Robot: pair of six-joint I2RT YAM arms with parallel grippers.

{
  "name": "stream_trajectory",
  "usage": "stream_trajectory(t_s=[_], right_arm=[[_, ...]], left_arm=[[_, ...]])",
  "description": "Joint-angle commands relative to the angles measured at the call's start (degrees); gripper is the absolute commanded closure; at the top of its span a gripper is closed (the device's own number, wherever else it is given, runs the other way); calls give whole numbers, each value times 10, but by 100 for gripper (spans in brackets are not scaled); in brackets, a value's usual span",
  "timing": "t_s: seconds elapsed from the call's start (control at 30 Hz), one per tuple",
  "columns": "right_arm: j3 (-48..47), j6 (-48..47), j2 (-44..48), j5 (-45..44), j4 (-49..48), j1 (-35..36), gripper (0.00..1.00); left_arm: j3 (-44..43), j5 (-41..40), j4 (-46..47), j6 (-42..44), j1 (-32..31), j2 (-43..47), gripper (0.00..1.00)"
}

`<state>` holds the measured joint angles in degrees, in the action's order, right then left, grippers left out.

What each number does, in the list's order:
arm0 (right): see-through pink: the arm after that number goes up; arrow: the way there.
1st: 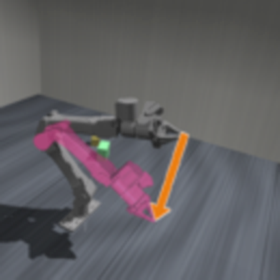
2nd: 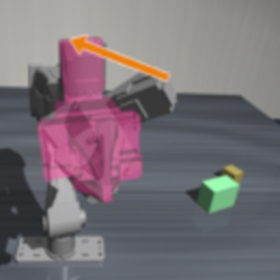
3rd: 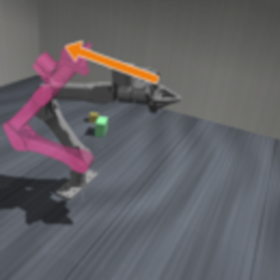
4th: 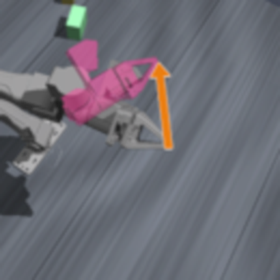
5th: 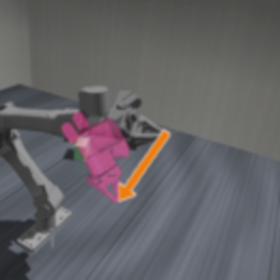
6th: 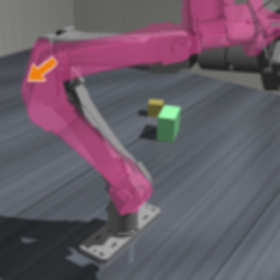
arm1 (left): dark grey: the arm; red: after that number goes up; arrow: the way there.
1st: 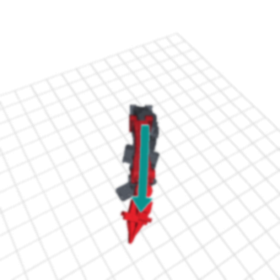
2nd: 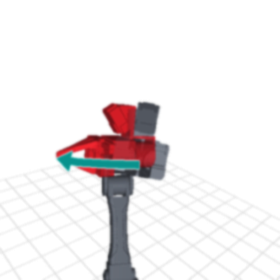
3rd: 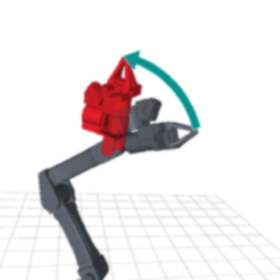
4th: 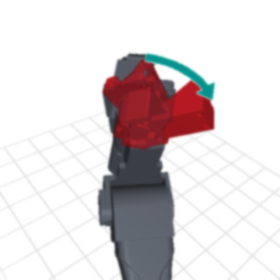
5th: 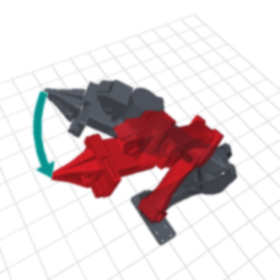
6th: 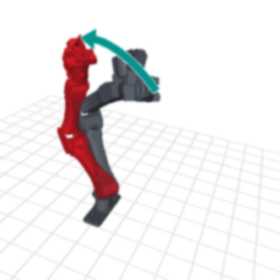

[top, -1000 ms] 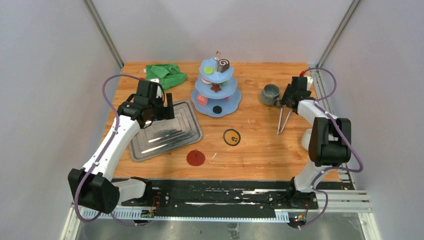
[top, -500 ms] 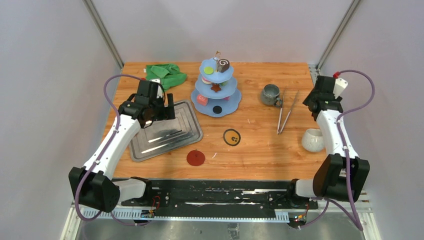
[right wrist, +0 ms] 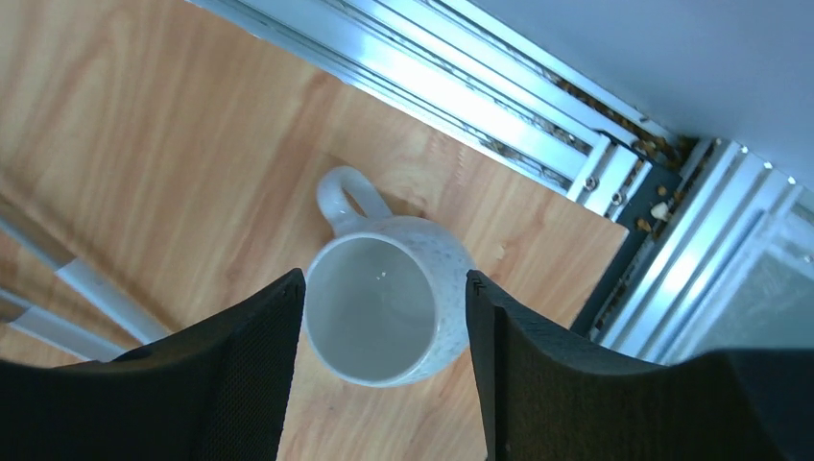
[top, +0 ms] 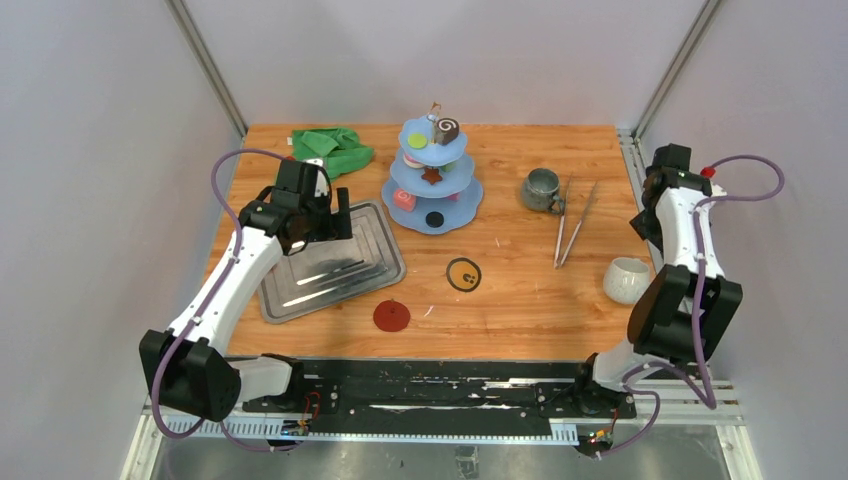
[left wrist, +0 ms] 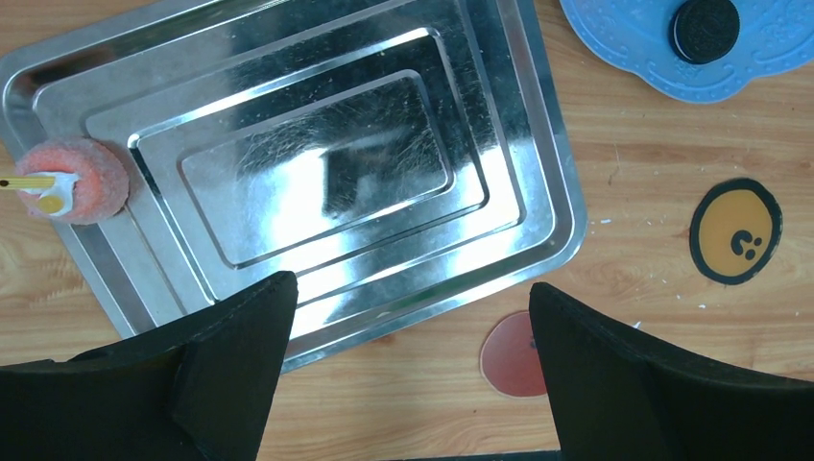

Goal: Serve the afternoon tea

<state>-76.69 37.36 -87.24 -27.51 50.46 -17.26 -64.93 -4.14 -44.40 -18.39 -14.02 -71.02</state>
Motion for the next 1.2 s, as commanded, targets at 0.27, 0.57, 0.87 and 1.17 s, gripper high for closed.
stream_trajectory(t_s=[0.27,0.57,0.87,1.17], right_arm=[[-44,46,-87,12,135,-26,41],[-27,53,-92,39,161,-29,46],[21,59,-68,49,162,-30,49],[81,74,-22,59,161,-30,53]], left_arm=[[-23,15,7,6,-5,-2,5],[-25,13,7,7,-5,-6,5],[-28,13,7,12,-5,-11,5],[-29,14,8,15,-5,-13,5]])
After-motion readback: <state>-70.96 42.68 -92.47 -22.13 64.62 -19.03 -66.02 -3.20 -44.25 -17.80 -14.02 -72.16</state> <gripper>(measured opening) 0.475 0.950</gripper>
